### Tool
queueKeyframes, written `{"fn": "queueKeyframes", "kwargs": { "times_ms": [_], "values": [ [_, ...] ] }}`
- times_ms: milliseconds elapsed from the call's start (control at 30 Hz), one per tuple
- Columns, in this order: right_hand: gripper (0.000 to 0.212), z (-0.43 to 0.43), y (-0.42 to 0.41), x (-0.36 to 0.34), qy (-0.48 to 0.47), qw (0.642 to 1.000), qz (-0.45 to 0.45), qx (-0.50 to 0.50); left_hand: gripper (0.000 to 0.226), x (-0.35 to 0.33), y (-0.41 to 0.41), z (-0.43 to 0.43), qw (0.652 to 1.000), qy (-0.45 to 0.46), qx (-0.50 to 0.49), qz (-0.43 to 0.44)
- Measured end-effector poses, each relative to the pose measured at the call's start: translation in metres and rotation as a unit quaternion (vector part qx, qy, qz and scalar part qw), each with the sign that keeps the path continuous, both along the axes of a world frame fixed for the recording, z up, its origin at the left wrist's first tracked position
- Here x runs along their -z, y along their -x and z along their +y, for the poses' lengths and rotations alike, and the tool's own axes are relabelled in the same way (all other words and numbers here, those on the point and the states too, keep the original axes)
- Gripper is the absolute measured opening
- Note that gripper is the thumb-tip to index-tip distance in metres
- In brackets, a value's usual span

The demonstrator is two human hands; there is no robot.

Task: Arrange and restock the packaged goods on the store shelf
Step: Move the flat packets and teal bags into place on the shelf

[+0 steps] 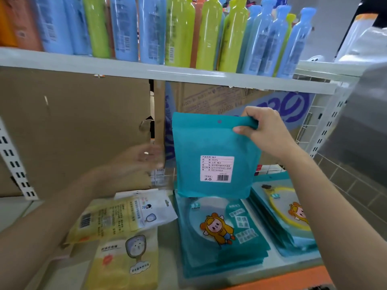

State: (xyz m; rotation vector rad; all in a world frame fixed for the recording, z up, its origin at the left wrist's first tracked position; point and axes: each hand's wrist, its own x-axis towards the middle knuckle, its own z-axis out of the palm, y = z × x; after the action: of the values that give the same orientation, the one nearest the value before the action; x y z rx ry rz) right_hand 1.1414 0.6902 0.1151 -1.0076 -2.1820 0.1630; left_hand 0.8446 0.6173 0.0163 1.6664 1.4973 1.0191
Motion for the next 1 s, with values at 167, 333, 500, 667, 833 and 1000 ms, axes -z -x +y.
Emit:
{"fn": "queueKeyframes", "kwargs": {
  "times_ms": [167,333,500,667,833,1000],
  "values": [
    [0.022,0.02,-0.005,-0.011,0.02,0.996,0.02,-0.082,0.047,-0.035,-0.054,0.005,0.988,-0.06,0.067,-0.123],
    [0.022,0.042,-0.024,-0.008,0.039,0.992,0.024,-0.12,0.033,-0.035,-0.087,0.016,0.978,-0.097,0.035,-0.183],
    [0.025,0.061,-0.039,-0.007,0.07,0.988,0.044,-0.128,0.029,-0.042,-0.116,0.016,0.982,-0.133,-0.014,-0.134],
    [0.042,0.057,-0.048,0.012,-0.033,0.996,0.051,-0.066,0.026,-0.042,-0.127,0.014,0.982,-0.155,-0.081,-0.075],
    [0.068,0.017,-0.046,0.051,-0.018,0.988,0.064,-0.137,0.022,-0.044,-0.133,0.012,0.976,-0.152,-0.129,-0.091],
    [0.099,-0.03,-0.033,0.112,0.099,0.975,-0.003,-0.198,0.015,-0.044,-0.131,0.015,0.964,-0.123,-0.187,-0.146]
  ]
}}
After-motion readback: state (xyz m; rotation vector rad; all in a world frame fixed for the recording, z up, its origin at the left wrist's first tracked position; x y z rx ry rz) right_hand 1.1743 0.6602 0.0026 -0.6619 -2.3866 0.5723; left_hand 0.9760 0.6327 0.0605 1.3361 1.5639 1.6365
